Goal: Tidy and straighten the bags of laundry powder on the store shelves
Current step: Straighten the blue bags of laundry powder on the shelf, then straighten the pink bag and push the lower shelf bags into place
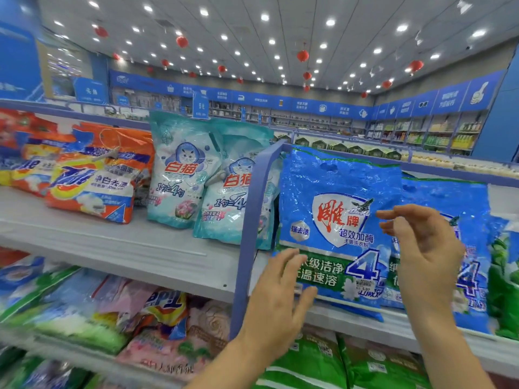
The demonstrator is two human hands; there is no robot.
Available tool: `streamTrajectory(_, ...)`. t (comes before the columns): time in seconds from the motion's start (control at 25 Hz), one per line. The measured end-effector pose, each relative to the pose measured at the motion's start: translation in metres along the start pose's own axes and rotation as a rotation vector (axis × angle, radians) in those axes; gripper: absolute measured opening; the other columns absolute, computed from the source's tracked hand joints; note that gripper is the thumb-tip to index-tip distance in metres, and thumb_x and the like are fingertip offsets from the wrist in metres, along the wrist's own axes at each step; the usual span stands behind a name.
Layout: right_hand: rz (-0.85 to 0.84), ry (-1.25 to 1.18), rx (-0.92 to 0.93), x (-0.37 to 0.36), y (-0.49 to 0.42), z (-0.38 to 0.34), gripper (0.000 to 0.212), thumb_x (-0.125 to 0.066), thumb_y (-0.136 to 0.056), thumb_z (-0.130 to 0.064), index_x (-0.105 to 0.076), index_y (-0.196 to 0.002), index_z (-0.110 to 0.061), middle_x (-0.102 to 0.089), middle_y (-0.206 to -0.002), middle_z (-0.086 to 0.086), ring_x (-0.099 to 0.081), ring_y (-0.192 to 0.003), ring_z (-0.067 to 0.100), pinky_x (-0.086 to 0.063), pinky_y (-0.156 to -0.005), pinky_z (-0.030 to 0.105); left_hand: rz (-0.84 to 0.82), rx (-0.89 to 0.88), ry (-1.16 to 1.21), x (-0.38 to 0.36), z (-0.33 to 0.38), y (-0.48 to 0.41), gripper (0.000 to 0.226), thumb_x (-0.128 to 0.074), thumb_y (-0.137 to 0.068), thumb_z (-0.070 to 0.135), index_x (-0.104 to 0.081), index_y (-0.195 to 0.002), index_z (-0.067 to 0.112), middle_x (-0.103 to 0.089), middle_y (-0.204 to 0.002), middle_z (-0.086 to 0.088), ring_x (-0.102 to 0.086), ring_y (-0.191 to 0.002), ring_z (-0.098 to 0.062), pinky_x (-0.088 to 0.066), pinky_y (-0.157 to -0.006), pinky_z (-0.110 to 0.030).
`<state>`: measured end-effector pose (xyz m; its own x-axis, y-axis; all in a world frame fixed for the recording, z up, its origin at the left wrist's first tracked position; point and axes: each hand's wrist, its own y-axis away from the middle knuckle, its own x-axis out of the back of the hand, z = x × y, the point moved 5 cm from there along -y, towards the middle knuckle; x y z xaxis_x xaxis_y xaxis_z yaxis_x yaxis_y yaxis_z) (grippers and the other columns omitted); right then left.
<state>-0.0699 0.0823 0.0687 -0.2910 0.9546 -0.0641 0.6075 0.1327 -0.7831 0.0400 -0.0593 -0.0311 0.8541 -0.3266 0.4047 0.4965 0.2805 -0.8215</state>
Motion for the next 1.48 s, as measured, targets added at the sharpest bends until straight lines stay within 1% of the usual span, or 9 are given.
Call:
streamTrajectory(0.16, -0.214, 0.062, 0.038, -0.052, 0.051, -0.011, 0.011, -0.055, -0.088, -0.019, -0.061, -0.091, -0.027, -0.069, -0.093, -0.018, -0.065, -0.086, 0.002, -0.048, -0.078, 0.013, -0.053, -0.202, -0.120, 0.030, -0.017, 0.036, 0.033, -0.035, -0.098, 0.036, -0.049, -0.115, 0.013, -0.061, -0.110, -0.006, -0.051, -0.104, -0.013, -0.039, -0.093, -0.020)
streamTrajectory(0.32, -0.337, 0.124, 0.064, -0.099, 0.101, -0.015, 0.020, -0.049, -0.087, -0.031, -0.065, -0.097, -0.025, -0.067, -0.094, -0.019, -0.063, -0.089, 0.001, -0.049, -0.078, 0.017, -0.110, -0.237, -0.208, 0.070, -0.056, 0.072, 0.022, -0.049, -0.091, 0.025, -0.055, -0.105, 0.010, -0.064, -0.100, -0.007, -0.054, -0.094, -0.016, -0.044, -0.084, -0.023)
streamTrajectory(0.52, -0.423, 0.198, 0.064, -0.182, 0.174, -0.017, 0.024, -0.047, -0.088, -0.030, -0.066, -0.101, -0.020, -0.069, -0.088, -0.006, -0.062, -0.081, 0.001, -0.047, -0.070, 0.014, -0.272, -0.102, -0.388, 0.150, -0.147, 0.116, 0.025, -0.048, -0.086, 0.028, -0.056, -0.104, 0.011, -0.064, -0.095, -0.002, -0.059, -0.081, -0.015, -0.041, -0.074, -0.020)
streamTrajectory(0.68, -0.592, 0.320, -0.036, -0.271, 0.242, 0.003, 0.027, -0.048, -0.089, -0.032, -0.067, -0.103, -0.019, -0.068, -0.094, -0.010, -0.059, -0.085, -0.003, -0.046, -0.073, 0.012, -0.440, 0.015, -0.553, 0.213, -0.226, 0.142, 0.030, -0.046, -0.081, 0.034, -0.055, -0.102, 0.014, -0.062, -0.093, -0.001, -0.061, -0.076, -0.017, -0.048, -0.066, -0.025)
streamTrajectory(0.88, -0.651, 0.608, -0.138, -0.364, 0.278, 0.055, 0.024, -0.055, -0.087, -0.030, -0.067, -0.101, -0.015, -0.071, -0.091, 0.001, -0.065, -0.083, 0.018, -0.052, -0.070, 0.032, -0.564, 0.130, -0.673, 0.273, -0.303, 0.165, 0.053, -0.085, -0.060, 0.027, -0.064, -0.105, 0.007, -0.069, -0.097, -0.008, -0.068, -0.081, -0.028, -0.055, -0.072, -0.036)
streamTrajectory(1.12, -0.942, 1.061, -0.255, -0.439, 0.293, 0.108, 0.044, -0.056, -0.091, -0.029, -0.049, -0.130, -0.011, -0.055, -0.128, 0.012, -0.050, -0.119, 0.029, -0.044, -0.088, 0.036, -0.620, 0.214, -0.611, 0.289, -0.352, 0.171, 0.056, -0.062, -0.087, 0.027, -0.045, -0.135, 0.005, -0.052, -0.134, -0.013, -0.051, -0.121, -0.031, -0.036, -0.104, -0.043)
streamTrajectory(1.2, -0.913, 1.057, -0.141, -0.448, 0.294, 0.116, 0.053, -0.066, -0.082, -0.016, -0.049, -0.132, -0.009, -0.055, -0.129, 0.016, -0.050, -0.119, 0.033, -0.041, -0.095, 0.039, -0.615, 0.198, -0.609, 0.284, -0.364, 0.172, 0.057, -0.064, -0.085, 0.027, -0.046, -0.134, 0.005, -0.052, -0.133, -0.014, -0.051, -0.121, -0.032, -0.035, -0.105, -0.043)
streamTrajectory(1.32, -0.775, 0.913, -0.015, -0.446, 0.298, 0.124, 0.059, -0.080, -0.057, 0.000, -0.064, -0.113, -0.008, -0.069, -0.104, 0.014, -0.064, -0.097, 0.033, -0.049, -0.089, 0.043, -0.570, 0.167, -0.582, 0.273, -0.382, 0.177, 0.061, -0.082, -0.065, 0.021, -0.059, -0.117, 0.001, -0.064, -0.114, -0.018, -0.063, -0.101, -0.035, -0.049, -0.089, -0.046)
streamTrajectory(1.48, -0.744, 0.982, 0.206, -0.447, 0.296, 0.118, 0.043, -0.082, -0.064, -0.018, -0.069, -0.105, -0.014, -0.073, -0.092, 0.005, -0.069, -0.086, 0.021, -0.051, -0.085, 0.038, -0.553, 0.136, -0.597, 0.258, -0.398, 0.179, 0.078, -0.082, -0.061, 0.032, -0.050, -0.125, 0.002, -0.055, -0.126, -0.020, -0.054, -0.115, -0.038, -0.042, -0.098, -0.049)
